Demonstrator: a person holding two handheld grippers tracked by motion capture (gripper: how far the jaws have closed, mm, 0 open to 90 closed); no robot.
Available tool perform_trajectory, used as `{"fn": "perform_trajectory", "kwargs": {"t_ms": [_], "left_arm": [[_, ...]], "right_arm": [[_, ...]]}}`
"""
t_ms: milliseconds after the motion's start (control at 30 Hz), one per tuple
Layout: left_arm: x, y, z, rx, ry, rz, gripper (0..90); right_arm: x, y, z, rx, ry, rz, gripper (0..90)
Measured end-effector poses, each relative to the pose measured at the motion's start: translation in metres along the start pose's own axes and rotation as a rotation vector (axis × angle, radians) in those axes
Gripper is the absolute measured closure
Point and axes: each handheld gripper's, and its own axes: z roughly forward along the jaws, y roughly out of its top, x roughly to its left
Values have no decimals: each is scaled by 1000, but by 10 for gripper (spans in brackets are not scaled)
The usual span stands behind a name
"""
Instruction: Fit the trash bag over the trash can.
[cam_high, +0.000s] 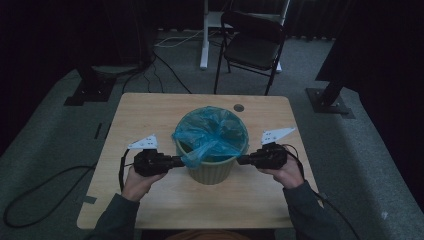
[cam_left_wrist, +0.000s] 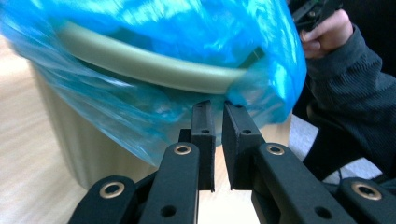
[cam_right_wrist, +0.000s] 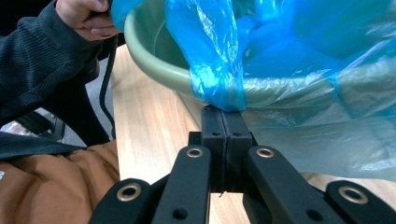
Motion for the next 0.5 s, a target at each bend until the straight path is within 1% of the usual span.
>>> {"fn": "perform_trajectory", "kwargs": {"t_ms": [67,100,133,167,233,333,433,500], "left_arm": [[0,-3,6,19,-10,-3,830],[-1,-5,10,37,-11,-3,829],[-1,-5,10,37,-11,-3,827],[-1,-7,14,52,-12,-3,827],[-2,-8,15,57,-7,1,822],[-1,-8,12,46,-2,1,818],[0,-7,-1,15,29,9,802],[2,-7,-12,-8,38,7,789]], "right_arm": [[-1,-2,3,14,4,-1,900],[-1,-2,4,19,5,0,900],[-1,-2,4,19,5,0,900],[-2,-4,6,26,8,1,900],[-3,-6,7,40,9,6,900],[-3,-6,6,40,6,6,899],[-3,-5,2,28,-7,2,868],[-2,-5,-2,20,-11,5,840]]}}
